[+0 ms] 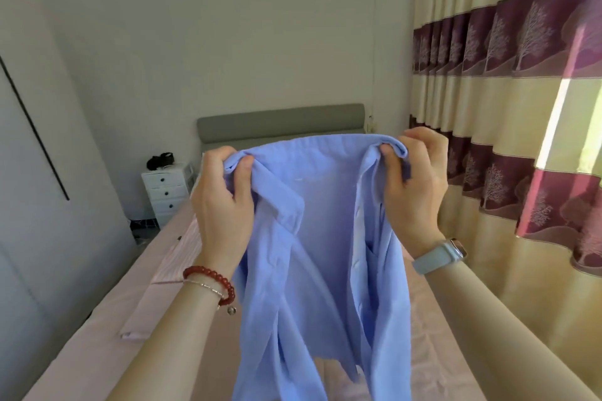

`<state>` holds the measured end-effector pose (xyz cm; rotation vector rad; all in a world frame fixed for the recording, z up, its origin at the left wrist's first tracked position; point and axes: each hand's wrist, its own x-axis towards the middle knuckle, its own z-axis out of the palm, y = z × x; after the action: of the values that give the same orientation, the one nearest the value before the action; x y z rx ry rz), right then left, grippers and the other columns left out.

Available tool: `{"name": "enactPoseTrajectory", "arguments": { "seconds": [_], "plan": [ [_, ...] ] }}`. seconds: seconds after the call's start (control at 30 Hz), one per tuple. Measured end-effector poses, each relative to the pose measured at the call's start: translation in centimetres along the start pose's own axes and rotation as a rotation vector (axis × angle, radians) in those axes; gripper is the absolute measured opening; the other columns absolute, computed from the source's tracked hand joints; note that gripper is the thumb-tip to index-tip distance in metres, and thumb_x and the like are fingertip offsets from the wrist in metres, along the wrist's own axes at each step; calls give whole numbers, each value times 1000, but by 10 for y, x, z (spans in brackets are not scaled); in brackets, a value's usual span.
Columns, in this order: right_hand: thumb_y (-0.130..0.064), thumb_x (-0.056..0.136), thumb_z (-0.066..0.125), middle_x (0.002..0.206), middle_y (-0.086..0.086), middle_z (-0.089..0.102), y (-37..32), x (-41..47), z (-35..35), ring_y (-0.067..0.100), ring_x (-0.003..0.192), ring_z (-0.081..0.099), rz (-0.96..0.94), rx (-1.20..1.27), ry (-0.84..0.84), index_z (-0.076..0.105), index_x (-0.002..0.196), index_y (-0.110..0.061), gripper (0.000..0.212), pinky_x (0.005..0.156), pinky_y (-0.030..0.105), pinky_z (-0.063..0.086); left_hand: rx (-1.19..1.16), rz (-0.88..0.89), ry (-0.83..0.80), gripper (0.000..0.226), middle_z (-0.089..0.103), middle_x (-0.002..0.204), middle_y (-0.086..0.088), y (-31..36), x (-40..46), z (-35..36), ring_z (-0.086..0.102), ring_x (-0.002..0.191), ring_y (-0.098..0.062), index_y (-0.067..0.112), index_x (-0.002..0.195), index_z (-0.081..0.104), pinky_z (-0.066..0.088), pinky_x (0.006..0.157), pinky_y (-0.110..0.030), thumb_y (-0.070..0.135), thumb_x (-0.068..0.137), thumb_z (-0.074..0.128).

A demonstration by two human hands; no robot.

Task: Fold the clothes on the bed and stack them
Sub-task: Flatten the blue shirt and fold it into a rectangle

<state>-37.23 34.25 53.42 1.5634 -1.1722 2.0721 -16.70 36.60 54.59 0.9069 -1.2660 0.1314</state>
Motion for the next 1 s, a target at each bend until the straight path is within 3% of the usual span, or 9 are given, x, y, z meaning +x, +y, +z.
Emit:
{"name": "enactPoseTrajectory", "arguments": {
  "seconds": [0.1,0.27,0.47,0.57,0.63,0.73,0.83,0.9,1.0],
  "plan": [
    [-28,90,42,75,-26,50,-4,-2,14,-11,68,48,42,134,-25,55,94,-25,14,63,9,34,-22,50,2,5,55,82,32,-2,9,-14,49,73,0,43,89,41,39,67,-11,41,87,45],
    [-18,92,45,77,-31,46,4,-13,54,-15,68,48,-11,225,-127,55,96,-26,14,65,2,34,41,34,-63,5,55,82,39,-46,19,-21,52,74,14,42,82,43,36,66,-2,41,85,47],
    [-17,96,47,65,-16,48,69,-51,147,5,57,46,83,96,-468,60,92,-11,15,52,17,33,223,-96,-206,4,55,73,14,-173,20,11,50,64,-4,23,87,54,34,60,-11,25,90,56],
    [-16,96,48,59,5,47,118,-79,217,26,57,45,266,3,-651,52,78,-2,23,54,36,27,308,-190,-332,11,61,82,3,-259,21,39,53,74,-17,13,93,59,32,62,-23,23,91,56],
    [-16,96,48,56,3,40,155,-102,268,25,56,40,425,-53,-761,44,70,-7,28,54,34,20,342,-305,-417,16,64,85,-8,-325,19,60,56,79,-27,8,92,59,36,63,-30,24,91,57],
    [-18,96,49,74,8,55,204,-142,335,31,75,50,678,-108,-904,53,91,-7,14,61,26,27,332,-569,-502,23,62,92,-15,-421,8,93,57,89,-34,1,100,56,39,71,-30,23,91,57],
    [-24,95,52,128,17,51,242,-193,380,33,113,51,965,-61,-1009,30,143,-14,54,84,30,40,316,-797,-599,47,52,125,-18,-500,-22,118,46,121,-33,-4,131,41,35,94,-25,20,93,54],
    [-24,95,51,141,17,41,263,-240,389,32,125,43,954,-101,-1130,18,148,-14,63,96,32,36,338,-815,-743,50,45,134,-22,-538,-59,122,42,126,-33,-6,134,37,33,100,-31,12,91,54],
    [-19,95,50,142,15,39,284,-319,365,31,124,45,1043,-199,-1225,26,145,-14,56,97,33,39,343,-848,-912,33,57,115,-22,-562,-137,109,53,109,-35,-6,118,51,40,88,-28,4,87,54]
  ]
}}
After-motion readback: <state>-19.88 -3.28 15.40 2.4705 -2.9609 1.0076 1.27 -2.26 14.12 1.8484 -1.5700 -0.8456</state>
